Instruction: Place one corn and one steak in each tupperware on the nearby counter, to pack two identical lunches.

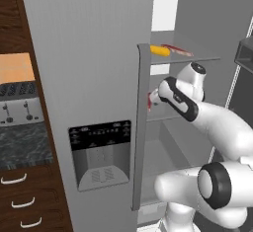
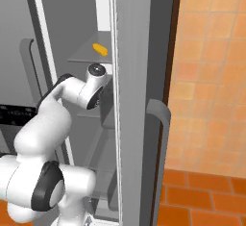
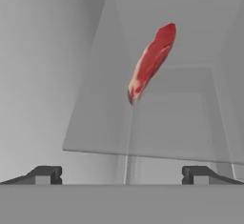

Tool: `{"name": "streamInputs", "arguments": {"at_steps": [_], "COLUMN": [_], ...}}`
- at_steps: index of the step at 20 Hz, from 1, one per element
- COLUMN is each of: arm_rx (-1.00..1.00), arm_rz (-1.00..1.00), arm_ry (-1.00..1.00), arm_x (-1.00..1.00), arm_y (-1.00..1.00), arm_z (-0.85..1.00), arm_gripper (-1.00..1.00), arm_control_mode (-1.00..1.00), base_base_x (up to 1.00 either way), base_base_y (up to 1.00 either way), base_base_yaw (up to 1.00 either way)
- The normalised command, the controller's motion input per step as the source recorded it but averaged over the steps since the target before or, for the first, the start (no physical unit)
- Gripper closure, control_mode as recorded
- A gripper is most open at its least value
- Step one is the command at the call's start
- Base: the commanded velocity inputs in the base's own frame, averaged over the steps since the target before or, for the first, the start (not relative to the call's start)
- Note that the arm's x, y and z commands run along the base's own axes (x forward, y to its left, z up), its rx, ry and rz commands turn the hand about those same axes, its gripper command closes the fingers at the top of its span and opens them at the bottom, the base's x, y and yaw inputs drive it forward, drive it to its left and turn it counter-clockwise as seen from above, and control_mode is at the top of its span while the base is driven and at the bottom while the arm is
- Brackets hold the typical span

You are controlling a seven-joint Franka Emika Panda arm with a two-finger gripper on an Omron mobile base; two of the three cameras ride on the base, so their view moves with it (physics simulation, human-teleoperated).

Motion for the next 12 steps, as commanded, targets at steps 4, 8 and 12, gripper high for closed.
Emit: {"name": "streamInputs", "arguments": {"at_steps": [4,8,12], "arm_rx": [0.00,-0.03,-0.03], "arm_rz": [0.00,0.00,-0.02], "arm_ry": [-0.07,-0.01,0.00], "arm_x": [0.63,0.77,0.57], "arm_y": [0.08,0.08,0.00], "arm_z": [-0.40,-0.33,-0.01], "arm_gripper": [-1.00,-1.00,-1.00], "arm_control_mode": [-1.00,-1.00,-1.00], "base_base_x": [0.00,0.00,0.00], "base_base_y": [0.00,0.00,0.00], "base_base_yaw": [0.00,0.00,0.00]}}
